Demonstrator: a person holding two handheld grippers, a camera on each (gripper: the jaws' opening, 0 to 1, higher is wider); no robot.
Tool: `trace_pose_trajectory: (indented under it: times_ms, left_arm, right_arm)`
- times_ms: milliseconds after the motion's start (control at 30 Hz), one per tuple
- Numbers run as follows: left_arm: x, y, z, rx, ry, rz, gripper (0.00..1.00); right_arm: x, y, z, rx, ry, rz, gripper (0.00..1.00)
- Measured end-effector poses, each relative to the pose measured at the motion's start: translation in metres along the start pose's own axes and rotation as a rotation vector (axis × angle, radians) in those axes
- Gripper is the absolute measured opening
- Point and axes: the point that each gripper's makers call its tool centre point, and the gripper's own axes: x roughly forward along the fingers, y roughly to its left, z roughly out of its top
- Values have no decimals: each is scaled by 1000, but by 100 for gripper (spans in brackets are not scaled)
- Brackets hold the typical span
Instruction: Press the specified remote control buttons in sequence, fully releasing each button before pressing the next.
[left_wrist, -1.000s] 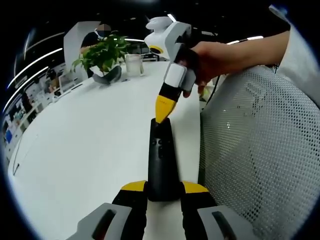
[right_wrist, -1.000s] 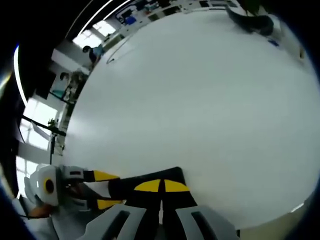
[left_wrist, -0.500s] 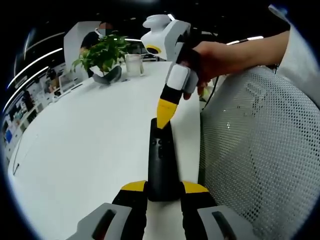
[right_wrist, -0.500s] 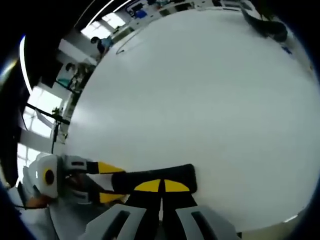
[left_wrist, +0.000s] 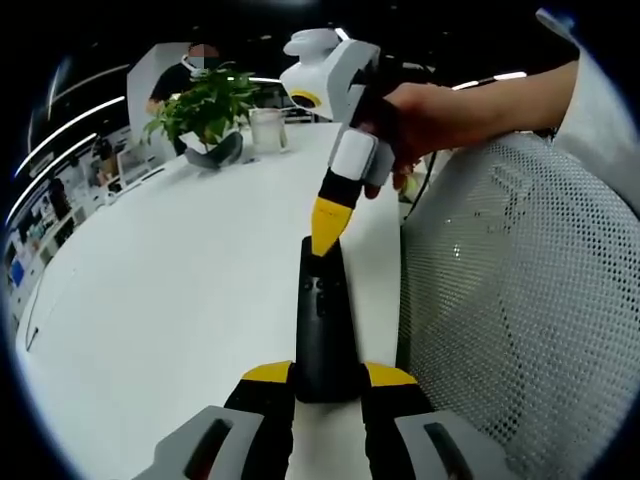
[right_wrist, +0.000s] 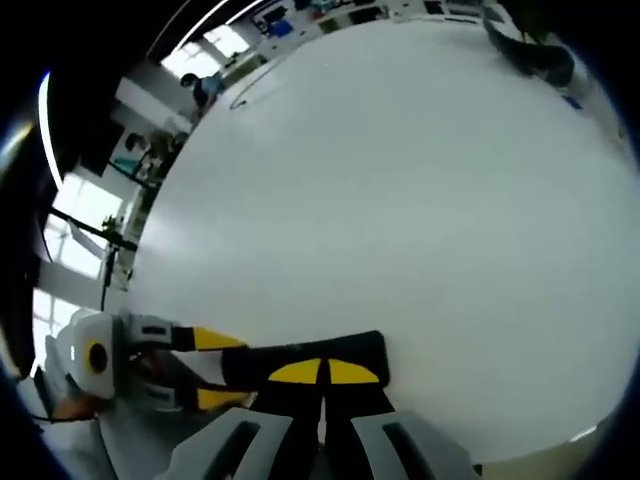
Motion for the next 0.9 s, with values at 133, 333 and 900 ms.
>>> trace_pose_trajectory:
  times_ms: [133, 333, 900]
  left_arm:
    - [0, -1, 0, 0, 0, 0, 25]
    - [1, -1, 0, -1, -2, 1, 25]
    - [-1, 0, 2, -3, -3, 1, 25]
  right_arm:
    - [0, 1, -1, 4, -1, -3, 0]
    - [1, 0, 0, 1, -11, -18, 0]
    - [-1, 2, 0, 4, -18, -14, 0]
